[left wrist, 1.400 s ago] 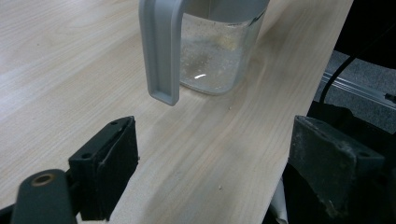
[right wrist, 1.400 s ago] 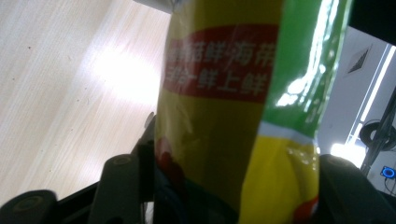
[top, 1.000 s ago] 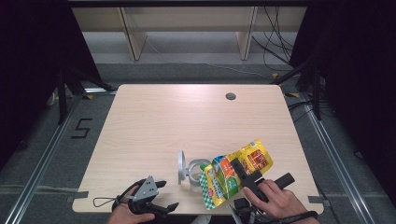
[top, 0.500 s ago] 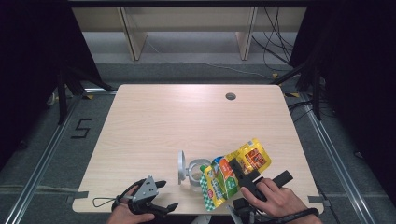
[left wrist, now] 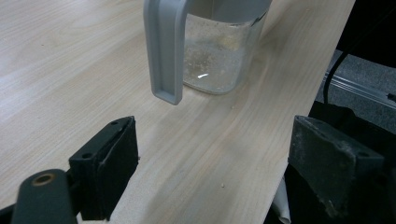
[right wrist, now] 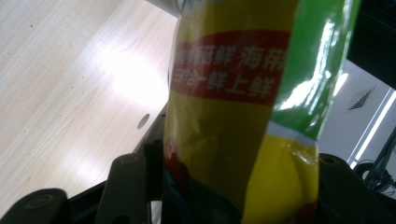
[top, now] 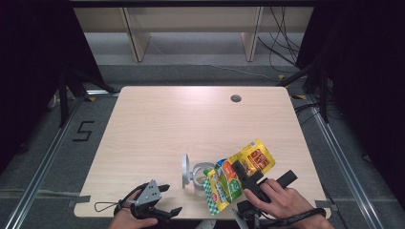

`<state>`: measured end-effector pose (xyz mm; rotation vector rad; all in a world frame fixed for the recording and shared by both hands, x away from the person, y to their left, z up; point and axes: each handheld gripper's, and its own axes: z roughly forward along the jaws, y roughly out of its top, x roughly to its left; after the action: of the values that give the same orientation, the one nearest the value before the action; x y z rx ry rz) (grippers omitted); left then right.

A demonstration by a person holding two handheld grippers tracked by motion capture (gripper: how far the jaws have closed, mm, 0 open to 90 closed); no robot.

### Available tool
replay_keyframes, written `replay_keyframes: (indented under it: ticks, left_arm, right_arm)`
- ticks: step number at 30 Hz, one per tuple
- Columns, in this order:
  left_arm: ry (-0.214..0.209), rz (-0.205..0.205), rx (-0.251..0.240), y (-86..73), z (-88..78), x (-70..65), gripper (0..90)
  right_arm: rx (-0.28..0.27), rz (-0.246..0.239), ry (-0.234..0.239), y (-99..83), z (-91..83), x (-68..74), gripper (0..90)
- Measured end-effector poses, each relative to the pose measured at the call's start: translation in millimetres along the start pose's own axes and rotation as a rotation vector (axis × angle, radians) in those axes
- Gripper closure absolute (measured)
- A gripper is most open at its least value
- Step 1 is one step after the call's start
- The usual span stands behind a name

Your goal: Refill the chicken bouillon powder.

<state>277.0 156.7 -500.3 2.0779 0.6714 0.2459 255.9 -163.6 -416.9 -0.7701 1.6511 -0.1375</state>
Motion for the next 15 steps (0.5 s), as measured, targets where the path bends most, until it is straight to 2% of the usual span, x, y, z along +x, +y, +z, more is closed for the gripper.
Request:
replay_keyframes:
  ticks: [1,3,4,5,6,8,9,12,13,15]
  left_arm:
    - [0.004,0.012,0.010,0.2,-0.3,0.6,15.3]
    - [-0.010,-0.005,-0.016,0.2,0.7,-1.4,15.3]
    - [-0.008,0.016,-0.011,0.5,0.3,-0.4,15.3]
    - [0.000,0.002,-0.009,-0.1,0.5,-1.1,15.4]
    - [-0.001,0.009,0.000,0.1,0.3,-0.5,15.4]
    - [0.010,0.008,-0.013,-0.7,1.6,-0.7,15.3]
    - [0.002,-0.006,-0.022,-0.7,1.8,-1.8,15.4]
    - [0.004,-0.001,-0.020,-0.6,1.7,-1.5,15.4]
    - [0.007,0.003,-0.016,-0.6,1.8,-1.2,15.3]
    - [0.004,-0.002,-0.020,-0.6,1.9,-1.8,15.4]
  right_arm:
    - [0.002,-0.014,0.005,-0.1,-0.5,-0.9,53.1]
    - [-0.002,-0.004,0.000,-0.7,-0.7,-0.5,53.4]
    - [-0.002,-0.004,0.000,-0.7,-0.7,-0.5,53.4]
    - [-0.003,-0.008,0.000,-0.8,-0.3,-0.5,53.5]
    - [-0.004,-0.009,0.002,-0.9,-0.1,0.1,53.6]
    - [-0.007,-0.001,0.004,-1.1,-0.1,1.0,53.8]
    - [-0.007,-0.002,0.004,-1.4,-0.2,1.2,53.8]
    - [-0.008,0.003,0.000,-1.9,-0.7,1.4,53.8]
    - [-0.004,-0.012,0.004,-2.1,-1.4,0.3,53.9]
    - [-0.009,-0.001,0.000,-1.9,-1.4,1.0,53.9]
